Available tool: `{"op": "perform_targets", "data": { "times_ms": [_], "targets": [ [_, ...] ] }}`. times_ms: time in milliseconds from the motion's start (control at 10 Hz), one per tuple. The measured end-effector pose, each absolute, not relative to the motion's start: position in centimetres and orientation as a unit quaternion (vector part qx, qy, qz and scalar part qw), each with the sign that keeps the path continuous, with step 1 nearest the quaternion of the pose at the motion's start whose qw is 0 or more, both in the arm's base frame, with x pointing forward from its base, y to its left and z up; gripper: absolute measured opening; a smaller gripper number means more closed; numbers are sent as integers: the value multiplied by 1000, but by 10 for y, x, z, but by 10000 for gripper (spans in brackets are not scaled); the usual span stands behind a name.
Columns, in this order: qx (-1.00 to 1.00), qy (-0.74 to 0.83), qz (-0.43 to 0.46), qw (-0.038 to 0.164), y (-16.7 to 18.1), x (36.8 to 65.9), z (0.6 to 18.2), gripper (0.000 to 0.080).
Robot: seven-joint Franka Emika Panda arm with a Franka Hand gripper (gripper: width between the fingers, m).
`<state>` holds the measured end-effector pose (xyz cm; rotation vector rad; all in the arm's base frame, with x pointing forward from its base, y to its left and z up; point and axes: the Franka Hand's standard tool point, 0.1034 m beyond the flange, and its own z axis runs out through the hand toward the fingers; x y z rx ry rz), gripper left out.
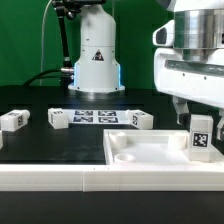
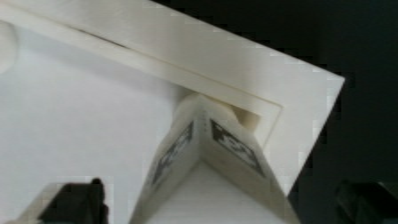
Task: Assemble one leg
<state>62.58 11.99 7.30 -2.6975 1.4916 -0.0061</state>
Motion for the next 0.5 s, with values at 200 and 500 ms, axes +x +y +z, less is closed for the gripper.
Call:
{"op": "perform_targets", "data": {
  "times_ms": [200, 500],
  "targets": [
    [-918, 396, 1, 22, 120, 626, 73, 648],
    [-951, 310, -2, 22, 120, 627, 74, 648]
  ]
}}
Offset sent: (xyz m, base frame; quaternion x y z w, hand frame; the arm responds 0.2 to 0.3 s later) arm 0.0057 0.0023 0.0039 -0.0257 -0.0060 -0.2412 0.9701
